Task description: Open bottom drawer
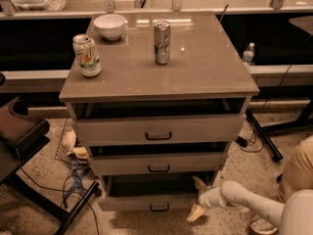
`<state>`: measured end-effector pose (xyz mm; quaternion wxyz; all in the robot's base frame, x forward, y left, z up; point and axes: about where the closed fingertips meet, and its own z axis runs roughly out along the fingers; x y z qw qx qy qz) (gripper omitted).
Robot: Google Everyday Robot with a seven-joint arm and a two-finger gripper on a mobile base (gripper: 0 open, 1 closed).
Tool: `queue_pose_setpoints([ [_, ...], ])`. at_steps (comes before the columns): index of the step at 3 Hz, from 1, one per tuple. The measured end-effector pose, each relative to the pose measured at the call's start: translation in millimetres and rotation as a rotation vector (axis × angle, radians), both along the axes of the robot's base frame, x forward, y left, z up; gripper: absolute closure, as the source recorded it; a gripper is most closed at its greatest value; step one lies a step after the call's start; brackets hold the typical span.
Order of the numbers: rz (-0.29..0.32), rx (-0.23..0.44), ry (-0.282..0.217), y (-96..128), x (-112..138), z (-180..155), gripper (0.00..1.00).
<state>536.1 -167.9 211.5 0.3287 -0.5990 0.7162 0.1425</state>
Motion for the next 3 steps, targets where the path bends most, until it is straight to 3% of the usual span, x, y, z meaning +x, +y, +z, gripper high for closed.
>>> queue_pose_setpoints([
  [1, -0.014, -0.006, 0.063, -5.3, -1.9, -20.5, 0.02],
  [2, -0.035, -0.030, 0.141, -16.5, -11.3, -42.1, 0.25],
  [3, -0.068, -0.063, 0.162, -37.6, -16.5, -44.2, 0.47],
])
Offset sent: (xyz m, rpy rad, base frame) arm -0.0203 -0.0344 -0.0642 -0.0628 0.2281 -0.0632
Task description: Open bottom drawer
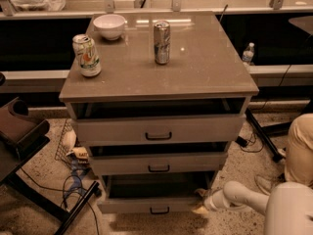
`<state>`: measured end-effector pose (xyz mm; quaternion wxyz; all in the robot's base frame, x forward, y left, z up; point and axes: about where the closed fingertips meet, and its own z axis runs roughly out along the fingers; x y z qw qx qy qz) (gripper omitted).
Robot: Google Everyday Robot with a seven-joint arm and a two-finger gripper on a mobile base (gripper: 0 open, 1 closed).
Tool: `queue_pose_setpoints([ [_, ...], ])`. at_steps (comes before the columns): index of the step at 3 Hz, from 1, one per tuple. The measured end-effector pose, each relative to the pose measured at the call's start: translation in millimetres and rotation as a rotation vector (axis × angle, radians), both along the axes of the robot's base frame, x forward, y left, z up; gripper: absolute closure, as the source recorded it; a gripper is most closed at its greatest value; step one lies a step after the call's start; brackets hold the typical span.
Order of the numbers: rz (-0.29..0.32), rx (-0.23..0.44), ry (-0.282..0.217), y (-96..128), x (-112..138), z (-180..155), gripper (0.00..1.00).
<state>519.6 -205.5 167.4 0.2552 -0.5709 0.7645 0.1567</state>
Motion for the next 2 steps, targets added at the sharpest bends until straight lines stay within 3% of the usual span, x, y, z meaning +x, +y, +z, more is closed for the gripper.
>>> queue_pose_setpoints([
  [2, 0.000, 0.000, 0.000, 0.0, 0.0, 5.3, 0.93],
])
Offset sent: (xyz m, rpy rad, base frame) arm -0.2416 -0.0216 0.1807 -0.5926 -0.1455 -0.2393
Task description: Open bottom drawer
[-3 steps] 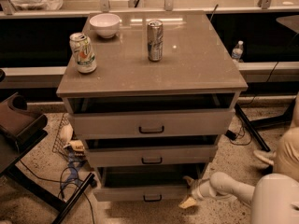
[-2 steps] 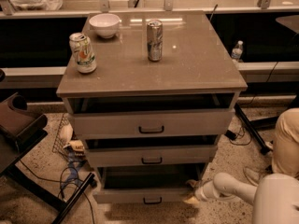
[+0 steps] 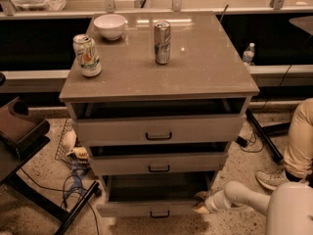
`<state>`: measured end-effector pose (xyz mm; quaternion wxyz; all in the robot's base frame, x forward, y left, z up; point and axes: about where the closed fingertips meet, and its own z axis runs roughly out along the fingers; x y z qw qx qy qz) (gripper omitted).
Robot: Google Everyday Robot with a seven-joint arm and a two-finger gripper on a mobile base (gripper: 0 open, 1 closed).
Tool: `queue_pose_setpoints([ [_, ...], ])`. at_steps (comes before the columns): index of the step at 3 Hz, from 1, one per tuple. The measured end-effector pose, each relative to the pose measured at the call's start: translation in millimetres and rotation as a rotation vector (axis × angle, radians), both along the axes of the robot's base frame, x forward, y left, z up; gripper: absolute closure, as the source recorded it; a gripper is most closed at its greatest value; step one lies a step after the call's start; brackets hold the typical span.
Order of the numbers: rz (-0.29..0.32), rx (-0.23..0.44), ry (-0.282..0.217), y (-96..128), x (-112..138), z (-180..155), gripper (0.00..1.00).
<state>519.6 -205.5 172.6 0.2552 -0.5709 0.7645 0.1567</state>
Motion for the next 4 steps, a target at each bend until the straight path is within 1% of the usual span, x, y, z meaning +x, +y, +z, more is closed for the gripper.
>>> queue_pose_setpoints([
  [1, 0.000, 0.000, 0.000, 0.0, 0.0, 0.1, 1.00],
  [2, 0.007, -0.013, -0.003, -0.1, -8.4, 4.7, 1.00],
  [3, 0.018, -0.029, -0.018, -0.8, -15.9, 11.8, 1.00],
  [4, 0.049, -0.045, -0.038, -1.4, -33.9, 22.4, 1.00],
])
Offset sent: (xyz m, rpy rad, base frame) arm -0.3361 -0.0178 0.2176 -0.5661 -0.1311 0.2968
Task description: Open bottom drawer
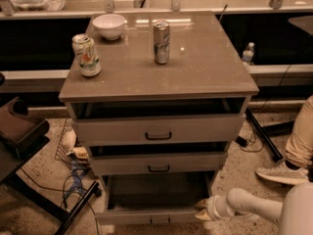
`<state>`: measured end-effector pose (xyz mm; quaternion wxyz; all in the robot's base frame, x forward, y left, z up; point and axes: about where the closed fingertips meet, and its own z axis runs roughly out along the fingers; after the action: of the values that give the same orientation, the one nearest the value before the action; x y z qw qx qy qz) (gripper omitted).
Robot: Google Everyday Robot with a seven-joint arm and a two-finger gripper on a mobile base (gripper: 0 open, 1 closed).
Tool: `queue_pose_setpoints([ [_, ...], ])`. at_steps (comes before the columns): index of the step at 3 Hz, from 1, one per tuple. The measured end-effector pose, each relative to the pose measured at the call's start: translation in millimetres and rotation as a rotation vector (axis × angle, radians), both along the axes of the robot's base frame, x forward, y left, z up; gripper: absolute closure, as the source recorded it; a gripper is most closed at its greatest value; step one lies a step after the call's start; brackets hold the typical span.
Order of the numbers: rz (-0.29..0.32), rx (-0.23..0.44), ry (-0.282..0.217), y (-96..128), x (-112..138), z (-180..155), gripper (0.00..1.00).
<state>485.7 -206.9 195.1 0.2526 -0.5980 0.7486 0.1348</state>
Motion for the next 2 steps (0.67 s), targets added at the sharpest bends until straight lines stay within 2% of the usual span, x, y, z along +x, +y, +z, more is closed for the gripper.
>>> queue_pose_setpoints([
  [1, 0.040, -0.018, -0.021, -0.5, -20.7, 12.1, 1.00],
  [2, 0.050, -0.019, -0.024, -0.3, -23.3, 13.3, 1.00],
])
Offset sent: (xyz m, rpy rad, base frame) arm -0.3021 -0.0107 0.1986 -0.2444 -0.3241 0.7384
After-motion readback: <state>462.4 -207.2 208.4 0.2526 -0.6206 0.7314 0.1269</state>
